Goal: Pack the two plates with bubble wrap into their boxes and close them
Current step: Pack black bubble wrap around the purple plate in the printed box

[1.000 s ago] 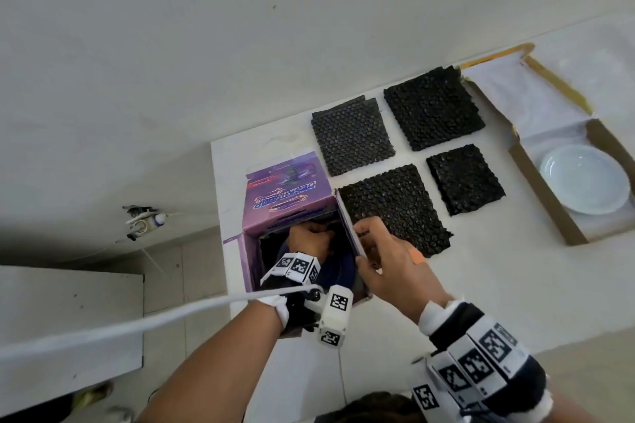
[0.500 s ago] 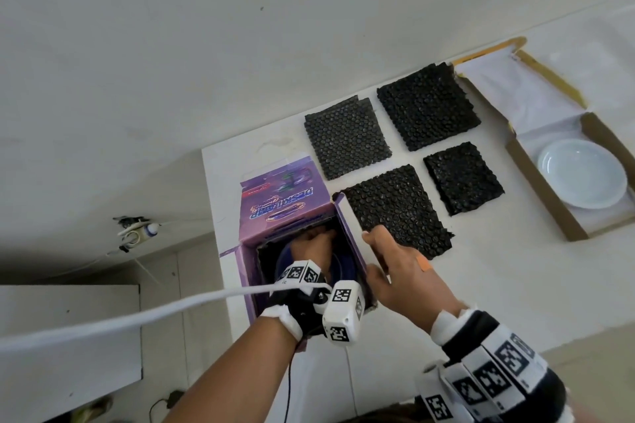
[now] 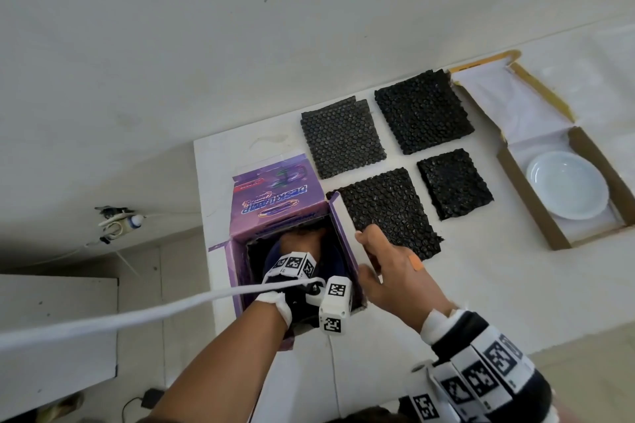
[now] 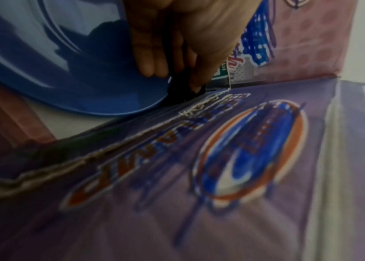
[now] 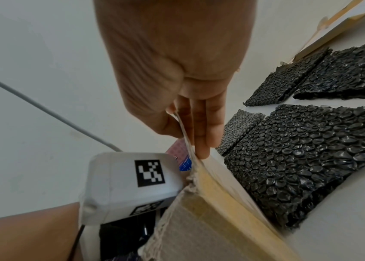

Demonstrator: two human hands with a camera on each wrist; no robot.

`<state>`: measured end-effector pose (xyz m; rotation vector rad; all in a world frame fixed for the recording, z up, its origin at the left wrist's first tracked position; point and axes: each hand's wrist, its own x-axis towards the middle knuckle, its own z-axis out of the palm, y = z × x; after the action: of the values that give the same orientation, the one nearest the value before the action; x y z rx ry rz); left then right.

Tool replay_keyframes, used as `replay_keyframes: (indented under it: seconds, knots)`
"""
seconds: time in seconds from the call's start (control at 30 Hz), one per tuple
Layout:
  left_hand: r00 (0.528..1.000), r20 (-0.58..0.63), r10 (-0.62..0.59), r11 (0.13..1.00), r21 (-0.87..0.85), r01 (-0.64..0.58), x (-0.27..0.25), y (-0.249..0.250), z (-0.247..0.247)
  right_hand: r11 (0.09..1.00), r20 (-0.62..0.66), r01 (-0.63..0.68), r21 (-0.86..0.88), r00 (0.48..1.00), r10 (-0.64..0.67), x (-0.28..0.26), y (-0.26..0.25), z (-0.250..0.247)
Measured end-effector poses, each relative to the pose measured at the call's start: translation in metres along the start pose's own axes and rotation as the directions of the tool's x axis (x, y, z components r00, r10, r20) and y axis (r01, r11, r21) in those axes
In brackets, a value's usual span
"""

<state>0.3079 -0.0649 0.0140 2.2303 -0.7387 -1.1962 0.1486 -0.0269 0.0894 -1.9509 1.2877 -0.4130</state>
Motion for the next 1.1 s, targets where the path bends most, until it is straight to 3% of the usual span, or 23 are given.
replay_keyframes:
  seconds: [0.27,0.4,0.53,0.6,0.73,0.87,1.1]
  knots:
    - [0.999,0.035,-0.006,0.964,0.266,-0.003,0.016,0.001,0.006,0.999,-0.007,0.030,-0.029,1.000,-0.030,0.002,-0.003,-0.004]
    - [0.993,-0.001,0.117,0.977,0.177,-0.115,0.017,-0.001,0.005,0.999,-0.017,0.024,-0.049,1.000,-0.025,0.002,-0.005,-0.004]
    - [0.996,0.090,-0.014,0.969,0.246,-0.009,0.020,-0.003,0.001,0.995,-0.038,-0.028,-0.099,0.999,0.024,-0.002,-0.008,-0.002]
    - [0.994,0.102,-0.048,0.990,0.137,0.034,0.021,-0.005,-0.001,0.992,-0.029,-0.054,-0.113,0.998,0.052,-0.005,-0.009,-0.002]
    - [0.996,0.088,0.014,0.980,0.196,-0.031,0.013,-0.008,-0.003,0.990,-0.030,-0.066,-0.125,0.998,0.063,-0.008,-0.011,-0.003]
    - [0.986,0.062,0.153,0.928,0.335,-0.165,0.001,-0.003,-0.002,0.989,-0.029,-0.052,-0.138,0.998,0.048,-0.007,-0.015,-0.007]
    - [0.974,0.195,0.117,0.871,0.451,-0.196,-0.004,0.010,0.001,0.981,-0.013,-0.066,-0.184,0.998,0.064,-0.007,-0.019,-0.009]
